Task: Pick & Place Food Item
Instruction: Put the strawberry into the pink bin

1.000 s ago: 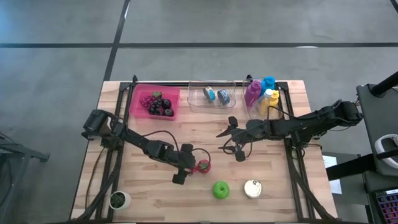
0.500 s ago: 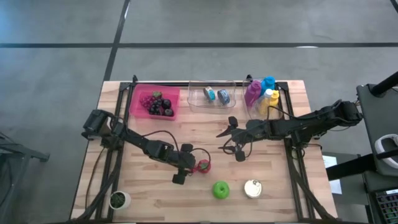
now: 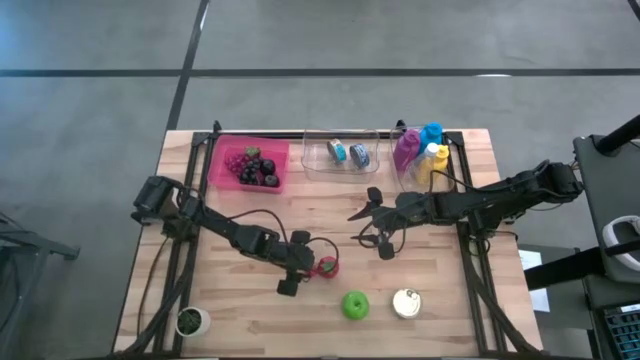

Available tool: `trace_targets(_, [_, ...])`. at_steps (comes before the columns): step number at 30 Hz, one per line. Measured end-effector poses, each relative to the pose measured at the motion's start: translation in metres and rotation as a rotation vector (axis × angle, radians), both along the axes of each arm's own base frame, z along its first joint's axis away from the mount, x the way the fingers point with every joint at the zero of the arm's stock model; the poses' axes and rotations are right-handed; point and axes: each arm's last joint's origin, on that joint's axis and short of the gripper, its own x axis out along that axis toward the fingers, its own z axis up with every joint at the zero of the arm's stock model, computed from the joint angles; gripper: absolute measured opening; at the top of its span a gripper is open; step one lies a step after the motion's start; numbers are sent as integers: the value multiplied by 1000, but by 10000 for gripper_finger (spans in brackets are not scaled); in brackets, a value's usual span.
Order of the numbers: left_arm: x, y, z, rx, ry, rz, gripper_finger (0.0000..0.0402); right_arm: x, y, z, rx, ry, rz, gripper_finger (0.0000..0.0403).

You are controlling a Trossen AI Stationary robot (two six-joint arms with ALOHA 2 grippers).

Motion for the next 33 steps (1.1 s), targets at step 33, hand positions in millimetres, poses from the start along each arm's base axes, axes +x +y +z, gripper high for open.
trace_targets(33, [-24,19,54,136,-65,324,182,0,0,0,0,0,0,228])
